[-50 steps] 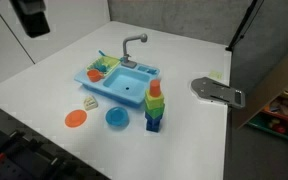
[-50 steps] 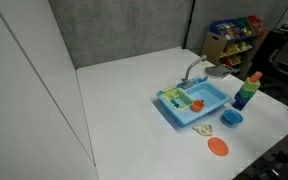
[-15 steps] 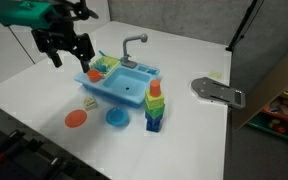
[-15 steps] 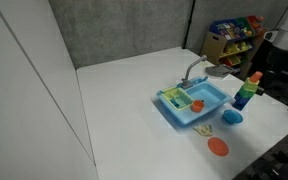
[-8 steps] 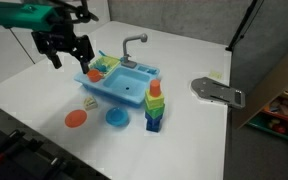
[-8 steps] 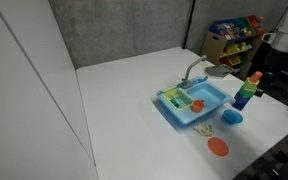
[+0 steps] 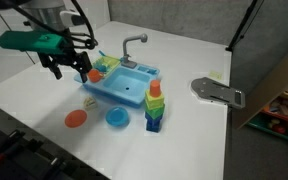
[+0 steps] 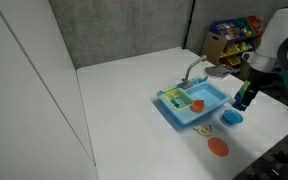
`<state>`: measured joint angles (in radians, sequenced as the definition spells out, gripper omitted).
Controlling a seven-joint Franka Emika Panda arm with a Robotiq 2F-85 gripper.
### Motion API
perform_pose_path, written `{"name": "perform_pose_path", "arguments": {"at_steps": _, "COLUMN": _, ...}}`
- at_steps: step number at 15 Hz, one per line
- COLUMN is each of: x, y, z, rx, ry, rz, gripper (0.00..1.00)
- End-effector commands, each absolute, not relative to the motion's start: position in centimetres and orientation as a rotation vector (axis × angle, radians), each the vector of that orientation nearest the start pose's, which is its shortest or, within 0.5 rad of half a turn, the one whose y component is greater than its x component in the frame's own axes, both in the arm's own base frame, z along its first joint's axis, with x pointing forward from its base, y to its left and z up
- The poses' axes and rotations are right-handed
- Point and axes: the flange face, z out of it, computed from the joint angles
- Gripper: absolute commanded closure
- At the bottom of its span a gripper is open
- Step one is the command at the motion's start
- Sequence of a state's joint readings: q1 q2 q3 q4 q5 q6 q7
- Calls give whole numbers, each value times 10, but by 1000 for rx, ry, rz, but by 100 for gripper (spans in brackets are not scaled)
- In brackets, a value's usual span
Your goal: Put the toy bottle in the toy sink
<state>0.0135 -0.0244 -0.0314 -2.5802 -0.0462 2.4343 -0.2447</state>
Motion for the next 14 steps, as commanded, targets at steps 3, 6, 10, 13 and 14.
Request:
{"name": "perform_pose_path", "arguments": {"at_steps": 3, "x": 433, "y": 5, "z": 208, "rx": -3063, "ry": -469, "rz": 175, "gripper": 0}}
{"name": "perform_pose_path", "arguments": {"at_steps": 6, "x": 433, "y": 5, "z": 180, "rx": -3048, "ry": -473, "rz": 167, "gripper": 0}}
{"name": "perform_pose_path", "arguments": {"at_steps": 10, "x": 435, "y": 8, "z": 148, "rx": -3049, "ry": -482, "rz": 130, "gripper": 0}}
{"name": "perform_pose_path", "arguments": {"at_steps": 13, "x": 439, "y": 12, "z": 130, "rx": -3049, "ry": -483, "rz": 94, "gripper": 0}}
{"name": "perform_pose_path", "arguments": {"at_steps": 14, "x": 441, "y": 14, "z": 125, "rx": -3049, "ry": -487, "rz": 80, "gripper": 0}}
